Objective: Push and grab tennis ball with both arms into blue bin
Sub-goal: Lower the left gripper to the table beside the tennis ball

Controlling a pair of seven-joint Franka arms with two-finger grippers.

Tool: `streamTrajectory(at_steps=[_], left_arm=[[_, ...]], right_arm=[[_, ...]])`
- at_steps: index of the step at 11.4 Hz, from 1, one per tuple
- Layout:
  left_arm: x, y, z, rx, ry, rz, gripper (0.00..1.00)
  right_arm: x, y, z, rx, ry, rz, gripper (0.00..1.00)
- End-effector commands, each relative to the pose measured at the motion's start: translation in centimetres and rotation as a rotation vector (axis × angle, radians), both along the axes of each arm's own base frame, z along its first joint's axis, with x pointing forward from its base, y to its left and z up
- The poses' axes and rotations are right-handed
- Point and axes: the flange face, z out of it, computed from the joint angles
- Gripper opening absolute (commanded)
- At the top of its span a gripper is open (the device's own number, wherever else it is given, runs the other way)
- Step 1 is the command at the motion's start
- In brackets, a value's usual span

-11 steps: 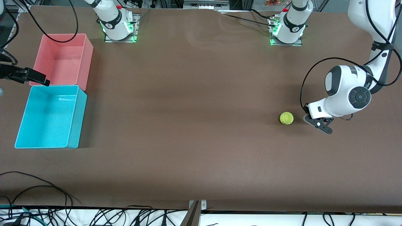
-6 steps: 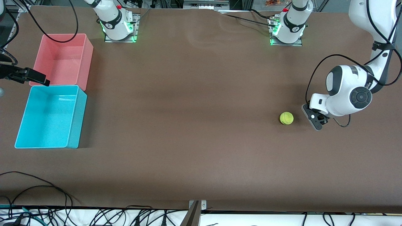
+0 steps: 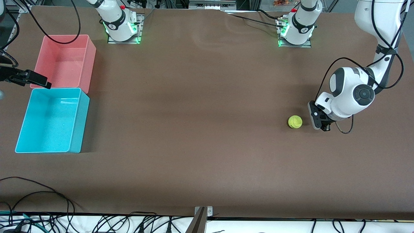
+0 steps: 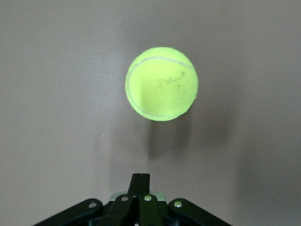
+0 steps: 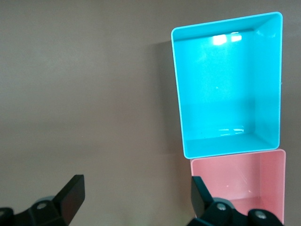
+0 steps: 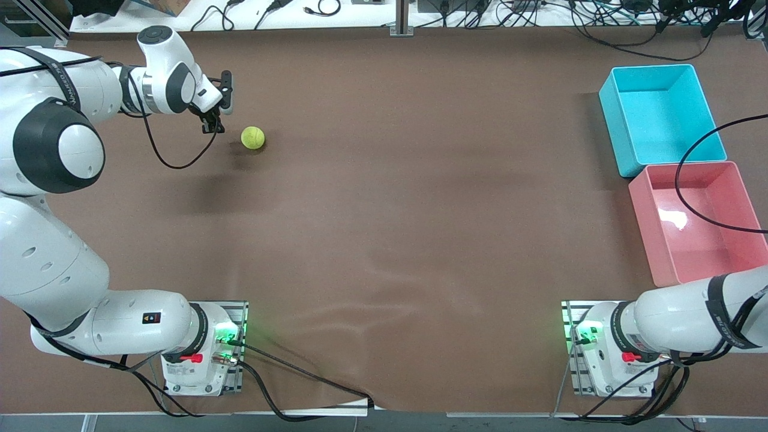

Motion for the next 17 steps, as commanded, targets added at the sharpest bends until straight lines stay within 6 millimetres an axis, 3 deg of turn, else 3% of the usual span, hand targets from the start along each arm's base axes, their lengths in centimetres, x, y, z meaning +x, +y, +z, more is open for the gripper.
streamTrajectory(at_steps=[1,10,17], left_arm=[[-0.1,-0.1,-0.9,-0.052,-0.012,-0.07,0.0],[-0.7,-1.4,-3.6,-0.074,0.007,-0.098,0.0],[-1.7,-3.9,-5.0,-0.096,0.036,-0.037,0.0]], right_arm=[[0.2,-0.3,0.4,0.009,-0.007,0.009,1.0],[0.3,-0.2,0.4,0.009,-0.007,0.01,1.0],[0.3,-0.1,0.3,0.009,-0.006,0.011,1.0]])
